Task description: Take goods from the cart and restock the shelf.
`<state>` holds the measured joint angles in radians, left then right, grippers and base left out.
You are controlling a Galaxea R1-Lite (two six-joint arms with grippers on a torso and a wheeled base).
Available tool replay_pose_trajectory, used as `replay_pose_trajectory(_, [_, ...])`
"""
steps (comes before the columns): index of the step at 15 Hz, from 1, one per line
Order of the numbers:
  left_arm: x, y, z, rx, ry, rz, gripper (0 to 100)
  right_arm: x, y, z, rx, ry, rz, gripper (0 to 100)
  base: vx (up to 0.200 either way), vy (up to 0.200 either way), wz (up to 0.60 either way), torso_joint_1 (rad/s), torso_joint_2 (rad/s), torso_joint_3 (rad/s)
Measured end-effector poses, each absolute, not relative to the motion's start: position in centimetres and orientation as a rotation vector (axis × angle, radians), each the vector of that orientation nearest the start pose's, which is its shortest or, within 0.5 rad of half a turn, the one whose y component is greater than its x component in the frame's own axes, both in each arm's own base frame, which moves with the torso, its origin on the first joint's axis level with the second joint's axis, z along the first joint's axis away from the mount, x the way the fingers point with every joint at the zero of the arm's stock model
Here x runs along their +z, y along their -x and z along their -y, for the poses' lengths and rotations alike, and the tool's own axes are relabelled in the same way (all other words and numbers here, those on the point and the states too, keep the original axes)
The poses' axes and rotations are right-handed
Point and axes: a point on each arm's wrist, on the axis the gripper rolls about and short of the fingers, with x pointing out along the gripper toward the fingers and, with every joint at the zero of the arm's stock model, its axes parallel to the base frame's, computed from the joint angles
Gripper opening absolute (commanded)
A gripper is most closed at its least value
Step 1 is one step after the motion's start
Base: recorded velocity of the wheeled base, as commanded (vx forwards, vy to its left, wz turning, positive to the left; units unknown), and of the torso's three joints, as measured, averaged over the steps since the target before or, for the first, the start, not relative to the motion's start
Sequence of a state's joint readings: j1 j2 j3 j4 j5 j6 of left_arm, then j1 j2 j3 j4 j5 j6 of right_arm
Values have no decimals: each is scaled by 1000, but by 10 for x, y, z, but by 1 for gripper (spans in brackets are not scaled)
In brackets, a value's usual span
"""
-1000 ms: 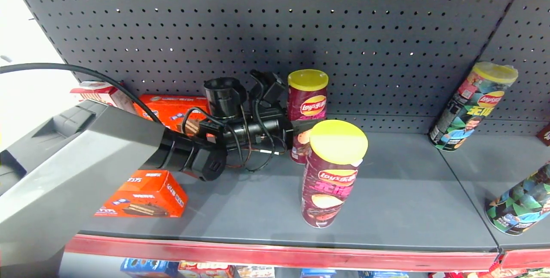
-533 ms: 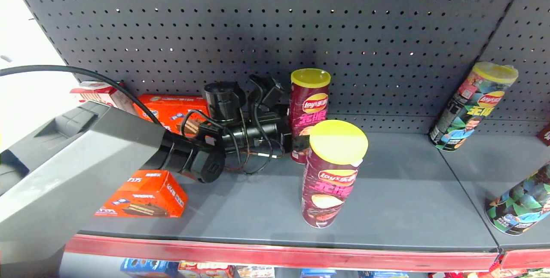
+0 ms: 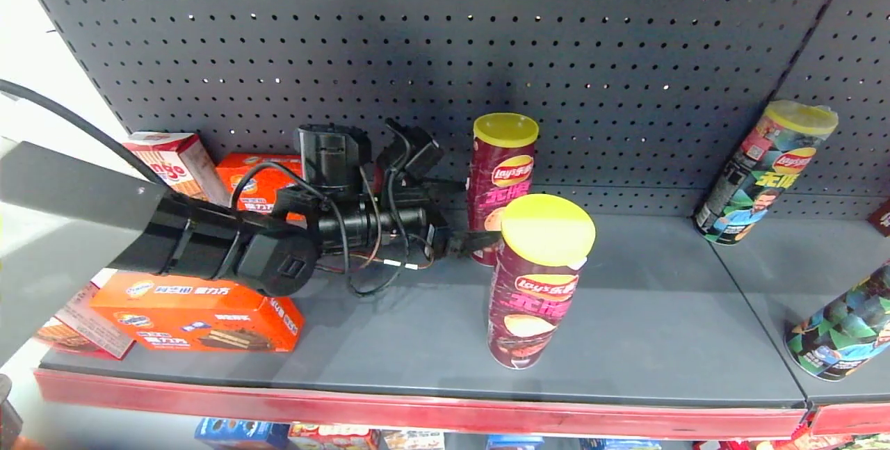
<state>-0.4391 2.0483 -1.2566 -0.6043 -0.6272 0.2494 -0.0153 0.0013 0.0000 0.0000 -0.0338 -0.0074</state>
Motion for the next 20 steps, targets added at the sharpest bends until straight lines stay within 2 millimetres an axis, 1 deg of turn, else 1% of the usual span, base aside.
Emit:
replay_pose_trajectory(3, [184,-364,184,-1014,-219,-50,100,76,23,0,-50,7,-1,100,0,0,0,0,0,0])
replay_pose_trajectory(7, [187,-366,183,-942,-230,-46,100,76,23,0,-49,7,-1,100,0,0,0,0,0,0])
replay_pose_trajectory(14, [184,-369,182,-891,-249,-56,100,76,23,0,-49,7,-1,100,0,0,0,0,0,0])
replay_pose_trajectory(20, [182,-375,177,-848,-252,-62,100,76,23,0,-49,7,-1,100,0,0,0,0,0,0])
